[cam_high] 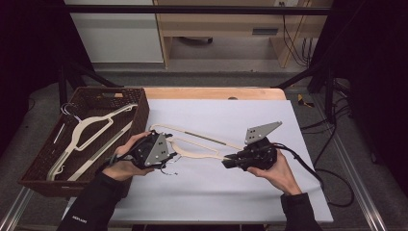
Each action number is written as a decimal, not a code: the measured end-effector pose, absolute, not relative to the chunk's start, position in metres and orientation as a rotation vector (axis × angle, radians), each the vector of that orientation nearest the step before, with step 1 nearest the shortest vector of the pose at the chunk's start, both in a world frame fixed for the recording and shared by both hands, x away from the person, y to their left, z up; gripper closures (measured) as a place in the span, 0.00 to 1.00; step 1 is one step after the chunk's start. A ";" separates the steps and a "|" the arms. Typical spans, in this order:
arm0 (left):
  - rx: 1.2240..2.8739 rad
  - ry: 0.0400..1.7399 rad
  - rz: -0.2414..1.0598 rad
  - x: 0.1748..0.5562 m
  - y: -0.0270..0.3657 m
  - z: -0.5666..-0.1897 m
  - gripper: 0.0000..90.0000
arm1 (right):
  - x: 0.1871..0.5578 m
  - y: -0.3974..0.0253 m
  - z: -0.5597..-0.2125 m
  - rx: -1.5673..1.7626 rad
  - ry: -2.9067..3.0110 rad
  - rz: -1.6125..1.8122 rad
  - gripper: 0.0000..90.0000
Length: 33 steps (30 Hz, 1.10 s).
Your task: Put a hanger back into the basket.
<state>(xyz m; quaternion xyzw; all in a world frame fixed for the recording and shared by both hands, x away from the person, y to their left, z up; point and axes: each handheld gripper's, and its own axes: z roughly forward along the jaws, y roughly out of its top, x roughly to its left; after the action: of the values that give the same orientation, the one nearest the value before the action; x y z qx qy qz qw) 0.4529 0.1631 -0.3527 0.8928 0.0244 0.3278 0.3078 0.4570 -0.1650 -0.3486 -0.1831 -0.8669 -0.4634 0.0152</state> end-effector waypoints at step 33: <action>2.365 0.080 0.701 0.452 0.160 -0.353 0.88 | 0.461 -0.173 -0.346 -0.522 -2.756 -1.566 0.75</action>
<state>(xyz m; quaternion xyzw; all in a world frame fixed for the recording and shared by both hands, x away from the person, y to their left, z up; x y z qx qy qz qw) 0.4519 0.1599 -0.3530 0.9044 0.0307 0.2679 0.3305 0.4613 -0.1726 -0.3462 -0.1622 -0.8574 -0.4871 -0.0356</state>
